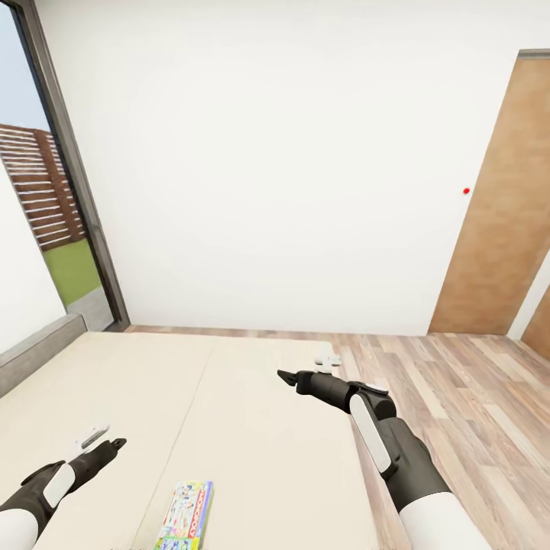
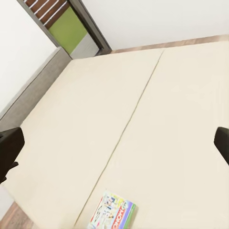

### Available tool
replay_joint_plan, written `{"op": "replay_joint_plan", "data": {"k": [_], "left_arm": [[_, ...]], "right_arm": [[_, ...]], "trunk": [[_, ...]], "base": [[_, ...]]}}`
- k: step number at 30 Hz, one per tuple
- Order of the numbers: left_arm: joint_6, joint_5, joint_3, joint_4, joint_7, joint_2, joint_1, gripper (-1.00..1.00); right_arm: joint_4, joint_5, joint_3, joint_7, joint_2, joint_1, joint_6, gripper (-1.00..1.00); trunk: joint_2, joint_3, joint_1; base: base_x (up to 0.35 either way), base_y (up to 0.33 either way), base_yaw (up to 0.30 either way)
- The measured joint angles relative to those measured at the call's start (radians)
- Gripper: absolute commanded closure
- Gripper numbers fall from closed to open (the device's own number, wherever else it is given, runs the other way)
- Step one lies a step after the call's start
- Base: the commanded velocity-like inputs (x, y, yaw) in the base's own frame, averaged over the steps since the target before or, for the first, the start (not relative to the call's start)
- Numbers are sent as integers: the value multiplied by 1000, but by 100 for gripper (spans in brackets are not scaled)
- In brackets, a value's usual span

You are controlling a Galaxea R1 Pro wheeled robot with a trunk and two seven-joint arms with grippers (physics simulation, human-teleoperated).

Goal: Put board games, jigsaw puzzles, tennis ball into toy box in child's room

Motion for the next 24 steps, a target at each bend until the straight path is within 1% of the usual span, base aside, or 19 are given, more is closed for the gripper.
{"op": "replay_joint_plan", "data": {"k": [24], "left_arm": [[0, -1, 0, 0, 0, -1, 0, -100]], "right_arm": [[0, 0, 0, 0, 0, 0, 1, -100]], "trunk": [[1, -39, 0]], "base": [[0, 0, 0]]}}
